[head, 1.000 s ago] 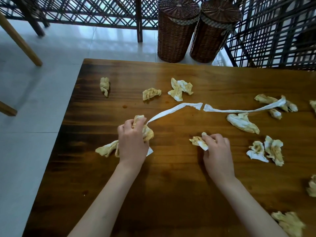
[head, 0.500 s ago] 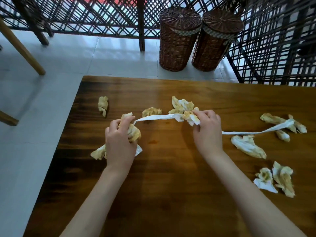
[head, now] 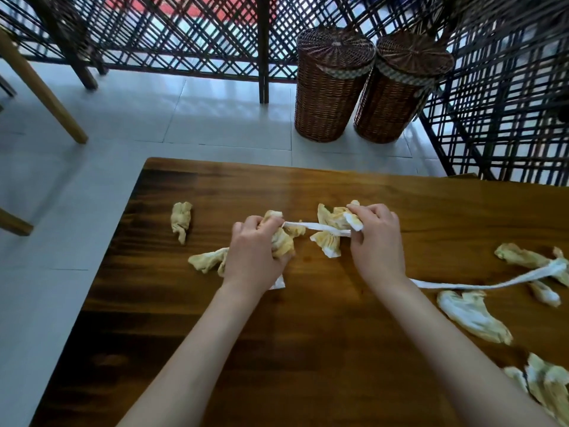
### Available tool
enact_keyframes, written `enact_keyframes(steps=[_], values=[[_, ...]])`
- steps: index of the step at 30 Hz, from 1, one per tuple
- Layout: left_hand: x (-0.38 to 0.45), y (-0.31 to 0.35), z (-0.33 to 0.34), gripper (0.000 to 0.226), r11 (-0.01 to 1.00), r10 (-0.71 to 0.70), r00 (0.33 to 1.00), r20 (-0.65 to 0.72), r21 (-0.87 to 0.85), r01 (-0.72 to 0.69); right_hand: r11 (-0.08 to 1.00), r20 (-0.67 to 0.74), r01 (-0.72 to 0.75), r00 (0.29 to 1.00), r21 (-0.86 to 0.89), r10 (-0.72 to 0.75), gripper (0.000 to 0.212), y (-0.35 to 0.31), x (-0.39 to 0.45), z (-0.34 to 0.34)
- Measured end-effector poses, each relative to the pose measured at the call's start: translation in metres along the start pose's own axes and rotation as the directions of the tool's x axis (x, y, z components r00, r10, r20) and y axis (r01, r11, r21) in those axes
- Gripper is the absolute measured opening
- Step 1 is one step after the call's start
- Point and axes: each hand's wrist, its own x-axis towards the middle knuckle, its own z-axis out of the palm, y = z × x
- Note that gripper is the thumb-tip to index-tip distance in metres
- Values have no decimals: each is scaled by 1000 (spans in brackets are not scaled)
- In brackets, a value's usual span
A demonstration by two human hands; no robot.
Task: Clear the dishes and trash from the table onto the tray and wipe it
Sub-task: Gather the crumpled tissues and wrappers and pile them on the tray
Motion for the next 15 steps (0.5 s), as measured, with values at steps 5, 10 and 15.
enact_keyframes(steps=[5,10,15], values=[[3,0,7,49,1000,-13,999,-52,21,14,1000,0,-13,1000,-23,13,43,7,-2,-6],[5,-1,1,45,999,-21,997,-81,25,23,1000,-34,-25,999,-2,25,43,5,-3,-11],[16,-20,-39,38,991,-130,948,-292,-81,111,998,-127,-28,991,50,34,47,-2,1,-15]])
